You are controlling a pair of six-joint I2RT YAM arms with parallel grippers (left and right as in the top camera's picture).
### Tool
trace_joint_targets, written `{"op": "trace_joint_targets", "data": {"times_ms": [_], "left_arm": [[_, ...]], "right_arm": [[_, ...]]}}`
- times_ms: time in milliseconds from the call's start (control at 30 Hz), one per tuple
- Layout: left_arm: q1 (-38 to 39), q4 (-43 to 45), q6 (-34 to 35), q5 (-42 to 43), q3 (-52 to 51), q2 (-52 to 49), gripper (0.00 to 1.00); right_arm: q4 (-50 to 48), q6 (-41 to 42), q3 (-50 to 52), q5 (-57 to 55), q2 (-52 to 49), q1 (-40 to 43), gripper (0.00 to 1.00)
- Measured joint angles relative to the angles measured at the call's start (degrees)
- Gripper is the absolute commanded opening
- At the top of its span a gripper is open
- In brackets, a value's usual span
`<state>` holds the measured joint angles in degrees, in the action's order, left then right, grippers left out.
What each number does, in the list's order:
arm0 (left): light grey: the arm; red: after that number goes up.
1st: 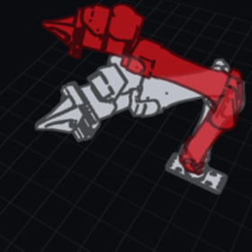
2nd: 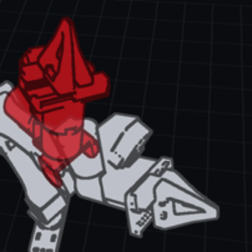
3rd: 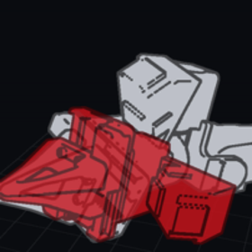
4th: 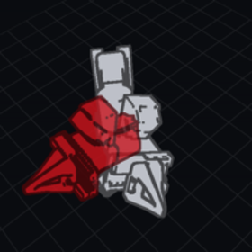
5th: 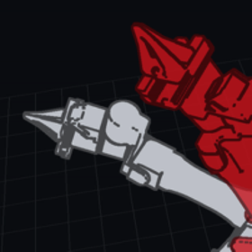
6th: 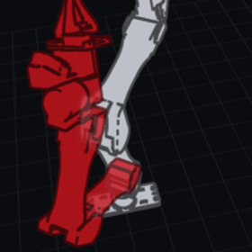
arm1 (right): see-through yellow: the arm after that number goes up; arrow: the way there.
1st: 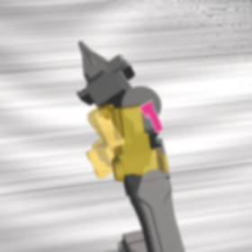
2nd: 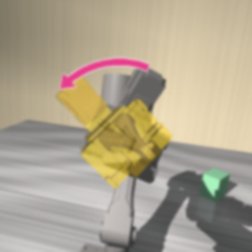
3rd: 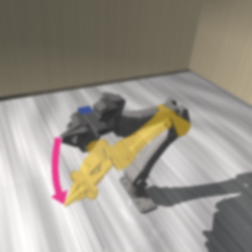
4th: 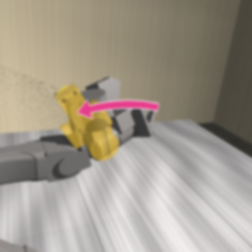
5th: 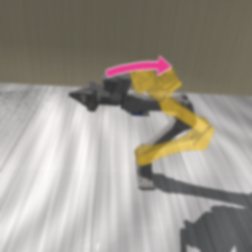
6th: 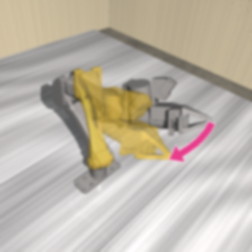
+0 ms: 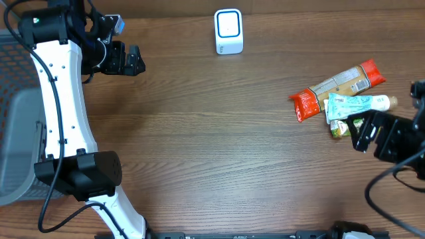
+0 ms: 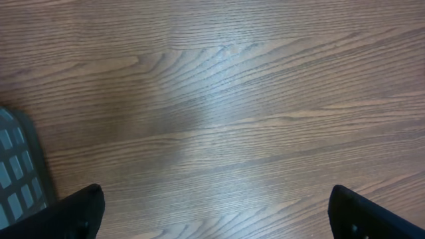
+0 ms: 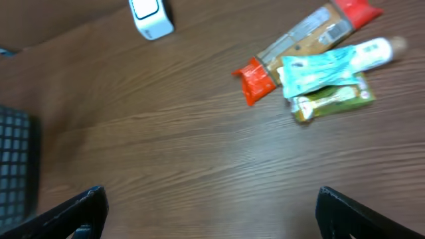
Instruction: Scan the item barcode
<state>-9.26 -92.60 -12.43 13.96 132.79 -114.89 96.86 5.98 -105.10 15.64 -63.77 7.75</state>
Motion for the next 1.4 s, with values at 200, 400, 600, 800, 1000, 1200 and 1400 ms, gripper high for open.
{"op": "trace_joint_targets", "data": {"times_ms": [200,400,600,800,1000,1200,1400], "left_arm": [[0.00,0.00,0.00,0.00,0.00,0.00,0.99],[0.00,0.00,-0.02,0.00,0.00,0.00,1.00],[0.00,-0.02,-0.02,0.02,0.00,0.00,1.00],[0.00,0.02,-0.02,0.00,0.00,0.00,1.00],[0.00,0.00,-0.02,0.00,0.00,0.00,1.00],[0.00,0.00,-0.02,0.00,0.00,0.00,1.00],[0.00,0.00,-0.02,0.00,0.00,0.00,1.00]], "right_arm": [[-7.39,0.02,1.97,-4.70,4.66,-2.29,1.00],[-31.45,0.00,17.03,-12.15,13.66,-11.74,1.00],[-58.21,-0.02,40.87,-16.04,25.38,-13.53,1.00],[-78.40,-0.07,65.05,-17.16,37.66,-14.86,1.00],[-93.48,-0.02,84.61,-17.86,49.00,-17.59,1.00],[-100.61,0.02,97.46,-18.03,55.01,-19.04,1.00],[-102.07,0.00,101.61,-18.03,56.96,-19.04,1.00]]}}
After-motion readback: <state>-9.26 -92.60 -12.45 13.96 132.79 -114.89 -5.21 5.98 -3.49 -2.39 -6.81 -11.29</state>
